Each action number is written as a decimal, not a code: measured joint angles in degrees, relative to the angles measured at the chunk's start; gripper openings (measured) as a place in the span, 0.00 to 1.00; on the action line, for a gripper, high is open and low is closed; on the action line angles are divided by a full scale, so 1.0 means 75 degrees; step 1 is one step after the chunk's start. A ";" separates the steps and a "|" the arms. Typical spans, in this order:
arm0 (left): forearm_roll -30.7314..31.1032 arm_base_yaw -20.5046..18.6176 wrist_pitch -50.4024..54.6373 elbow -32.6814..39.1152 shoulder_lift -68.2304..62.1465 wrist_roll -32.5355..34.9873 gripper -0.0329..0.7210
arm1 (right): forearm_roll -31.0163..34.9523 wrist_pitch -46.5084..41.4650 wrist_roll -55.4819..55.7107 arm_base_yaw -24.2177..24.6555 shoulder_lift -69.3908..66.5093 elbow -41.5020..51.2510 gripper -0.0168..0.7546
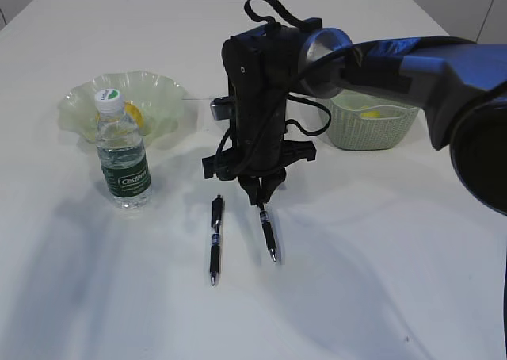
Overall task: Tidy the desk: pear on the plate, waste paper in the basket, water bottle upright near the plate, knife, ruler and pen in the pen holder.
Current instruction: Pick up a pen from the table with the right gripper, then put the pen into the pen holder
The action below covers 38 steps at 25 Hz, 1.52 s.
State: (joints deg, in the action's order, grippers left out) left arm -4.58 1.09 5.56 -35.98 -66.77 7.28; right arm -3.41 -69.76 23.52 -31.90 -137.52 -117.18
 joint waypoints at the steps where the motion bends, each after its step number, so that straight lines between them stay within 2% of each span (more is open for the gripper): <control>1: 0.0000 0.0000 0.0000 0.0000 0.0000 0.0000 0.50 | 0.0000 0.0000 -0.0014 0.0000 0.0000 0.0000 0.17; 13: 0.0000 0.0000 0.0000 0.0000 0.0000 0.0000 0.50 | -0.0059 -0.0011 -0.0167 0.0000 -0.0013 -0.0263 0.17; 22: 0.0000 0.0000 0.0000 0.0000 0.0000 0.0000 0.50 | -0.0469 -0.0032 -0.0224 0.0000 -0.0013 -0.1230 0.17; 29: 0.0000 0.0000 0.0000 0.0000 0.0000 0.0000 0.50 | -0.1165 -0.0074 -0.0252 0.0000 -0.0013 -0.1677 0.17; 38: 0.0000 0.0000 0.0000 0.0000 0.0000 0.0000 0.50 | -0.1266 0.0262 -0.0715 0.0000 -0.0013 -0.1789 0.17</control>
State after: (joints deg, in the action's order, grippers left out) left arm -4.58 1.09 5.56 -35.98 -66.77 7.28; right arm -12.91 -67.79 18.16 -31.90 -137.61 -130.60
